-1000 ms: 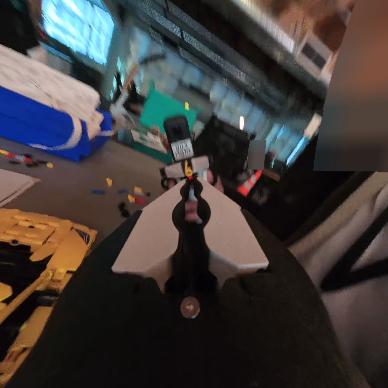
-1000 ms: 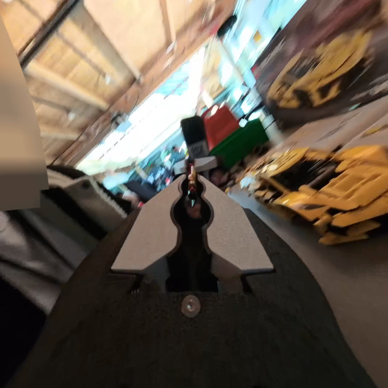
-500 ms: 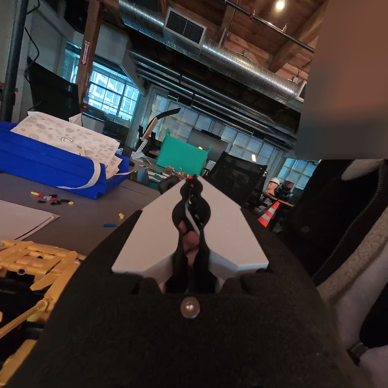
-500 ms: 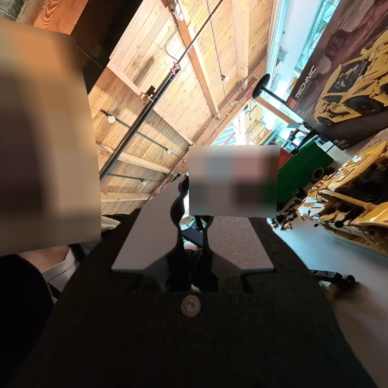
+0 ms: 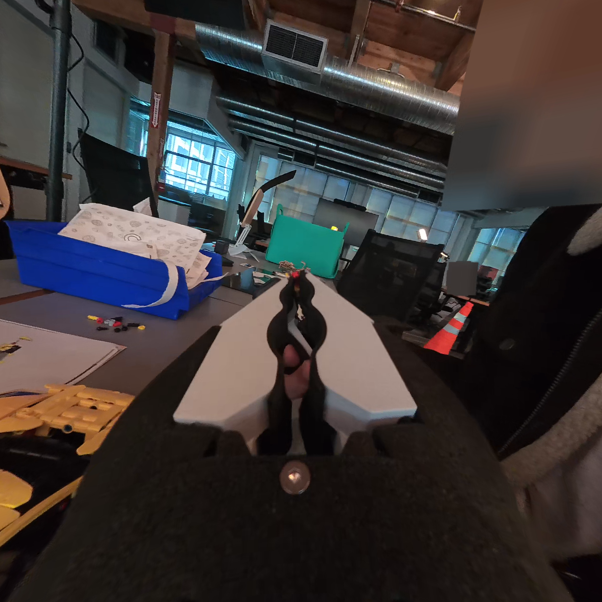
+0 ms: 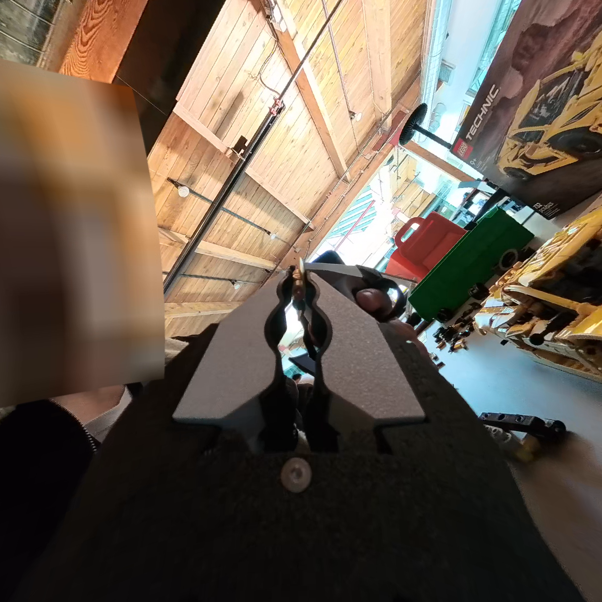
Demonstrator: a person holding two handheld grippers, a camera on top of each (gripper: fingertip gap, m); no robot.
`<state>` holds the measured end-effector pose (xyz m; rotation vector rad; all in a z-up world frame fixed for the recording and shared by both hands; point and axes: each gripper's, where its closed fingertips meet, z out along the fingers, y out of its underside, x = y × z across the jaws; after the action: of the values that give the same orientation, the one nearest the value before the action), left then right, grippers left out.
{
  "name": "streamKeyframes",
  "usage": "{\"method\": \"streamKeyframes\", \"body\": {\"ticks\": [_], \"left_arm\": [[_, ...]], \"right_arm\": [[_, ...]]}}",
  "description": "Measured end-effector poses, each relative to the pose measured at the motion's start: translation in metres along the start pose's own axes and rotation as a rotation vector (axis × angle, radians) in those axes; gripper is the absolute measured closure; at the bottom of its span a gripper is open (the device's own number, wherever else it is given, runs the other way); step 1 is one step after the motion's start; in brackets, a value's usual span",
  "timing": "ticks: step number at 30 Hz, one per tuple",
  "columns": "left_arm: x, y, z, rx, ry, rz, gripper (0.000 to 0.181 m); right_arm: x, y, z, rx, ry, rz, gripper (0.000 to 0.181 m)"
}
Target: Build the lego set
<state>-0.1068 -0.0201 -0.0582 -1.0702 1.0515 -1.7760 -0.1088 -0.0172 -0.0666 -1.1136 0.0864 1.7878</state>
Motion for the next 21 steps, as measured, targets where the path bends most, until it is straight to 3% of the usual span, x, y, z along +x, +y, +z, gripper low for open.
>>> {"method": "streamKeyframes", "body": {"ticks": [1,9,18,21], "left_arm": [[0.0,0.0,0.0,-0.002,-0.008,0.014,0.179],[0.011,0.003,-0.002,-0.064,0.01,0.246,0.179],[0.017,0.004,0.001,-0.04,0.026,0.241,0.178],[0.013,0.006,0.0,-0.059,0.019,0.219,0.178]], "right_arm": [[0.0,0.0,0.0,0.002,0.002,0.002,0.176],[-0.006,0.007,0.0,-0.06,-0.067,0.103,0.175],[-0.013,0.01,0.0,-0.078,-0.126,0.155,0.176],[-0.008,0.008,-0.001,-0.072,-0.066,0.089,0.175]]}}
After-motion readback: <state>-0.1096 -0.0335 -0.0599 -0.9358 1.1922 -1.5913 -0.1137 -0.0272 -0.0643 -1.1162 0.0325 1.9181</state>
